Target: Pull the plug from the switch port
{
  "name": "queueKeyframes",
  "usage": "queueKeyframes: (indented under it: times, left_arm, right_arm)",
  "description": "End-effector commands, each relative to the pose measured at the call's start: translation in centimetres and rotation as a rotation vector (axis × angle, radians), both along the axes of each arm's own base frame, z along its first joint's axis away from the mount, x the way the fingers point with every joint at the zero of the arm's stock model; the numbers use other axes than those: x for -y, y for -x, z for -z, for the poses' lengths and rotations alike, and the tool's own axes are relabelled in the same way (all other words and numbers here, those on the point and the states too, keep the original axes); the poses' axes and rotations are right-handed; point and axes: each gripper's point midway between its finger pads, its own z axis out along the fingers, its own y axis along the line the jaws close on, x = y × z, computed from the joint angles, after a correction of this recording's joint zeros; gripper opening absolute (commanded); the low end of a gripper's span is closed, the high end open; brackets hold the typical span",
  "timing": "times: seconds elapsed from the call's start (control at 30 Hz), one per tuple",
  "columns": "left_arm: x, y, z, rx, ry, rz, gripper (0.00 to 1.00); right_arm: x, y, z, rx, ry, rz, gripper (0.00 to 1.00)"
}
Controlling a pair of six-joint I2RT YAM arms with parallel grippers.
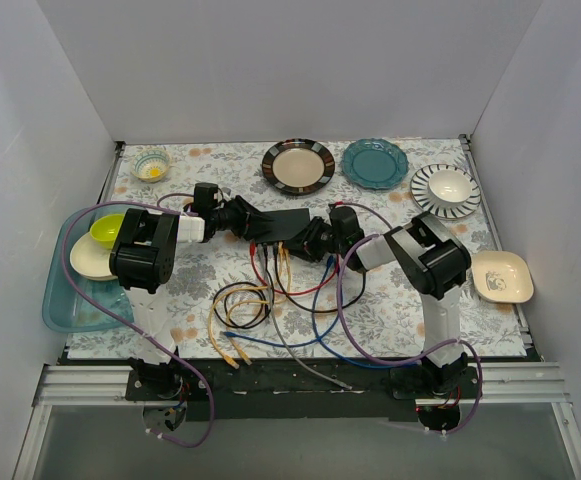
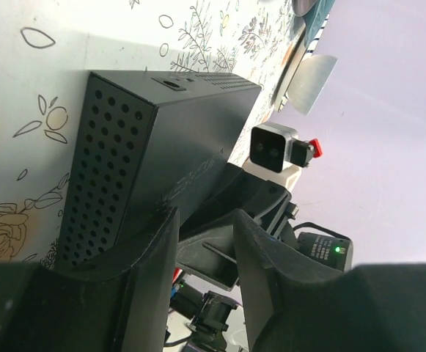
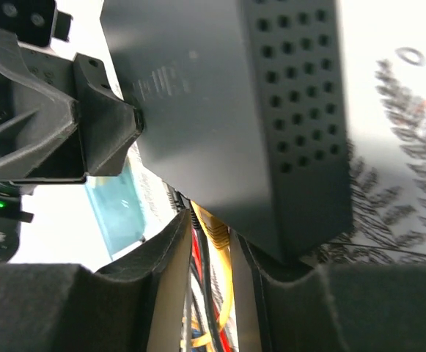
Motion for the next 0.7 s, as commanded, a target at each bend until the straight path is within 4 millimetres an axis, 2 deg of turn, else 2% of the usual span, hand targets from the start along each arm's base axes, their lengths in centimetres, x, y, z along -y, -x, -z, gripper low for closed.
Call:
queueKeyframes:
  times: [0.0,0.33,0.5,0.67]
  left_arm:
    - [-0.8,1.1,1.6,-0.060,-0.048,-0.022,0.36]
    - [-1.1,1.0,1.3,-0.040,-0.072,-0.017,0.37]
    - [-1.2,1.4,1.5,-0.041,-0.082,-0.017,0.37]
    - [-1.4,1.6,1.2,-0.022,-0.102,-0.015,0.37]
  right_arm:
    - [0.7,-0.7,0.7,-0.040,-0.045,0.100,0.36]
    - [0.5,-1.4,1.4,-0.094,-0.069,0.144,0.37]
    - [1.2,-1.4,2.2,-0.126,-0.073,0.175,0.38]
    - [1.3,-1.7,2.9,-0.169,-0.102,0.204,0.32]
